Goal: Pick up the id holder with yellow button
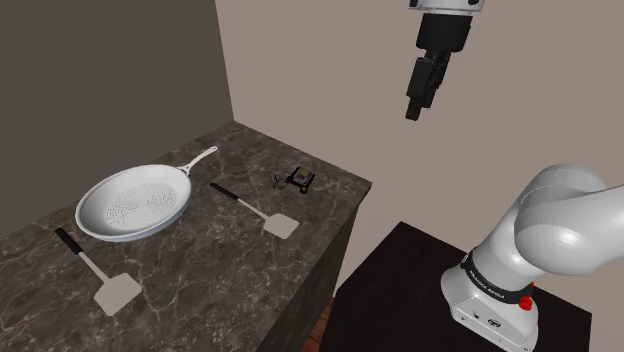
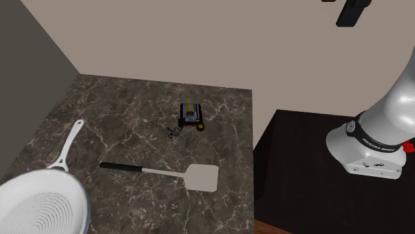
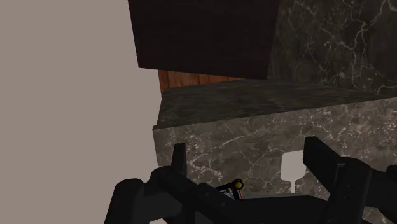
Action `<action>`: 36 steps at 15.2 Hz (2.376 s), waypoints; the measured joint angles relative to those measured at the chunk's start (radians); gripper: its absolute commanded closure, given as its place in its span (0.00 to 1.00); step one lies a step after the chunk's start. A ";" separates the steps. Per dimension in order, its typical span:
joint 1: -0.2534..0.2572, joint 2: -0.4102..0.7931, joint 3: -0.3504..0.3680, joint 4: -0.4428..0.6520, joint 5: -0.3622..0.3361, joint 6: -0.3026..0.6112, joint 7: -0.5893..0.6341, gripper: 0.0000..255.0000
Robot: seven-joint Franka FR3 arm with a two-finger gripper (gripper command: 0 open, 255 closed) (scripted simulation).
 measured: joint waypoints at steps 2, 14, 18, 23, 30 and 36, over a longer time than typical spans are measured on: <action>0.001 0.012 0.004 -0.005 0.006 0.018 0.004 0.00; 0.030 0.314 0.067 -0.047 0.133 0.410 0.049 0.00; 0.039 0.456 0.082 -0.004 0.169 0.528 0.051 0.00; 0.055 0.635 0.102 0.070 0.213 0.659 0.056 0.00; 0.073 0.875 0.121 0.221 0.258 0.783 0.061 0.00; 0.077 0.937 0.126 0.209 0.275 0.858 0.037 0.00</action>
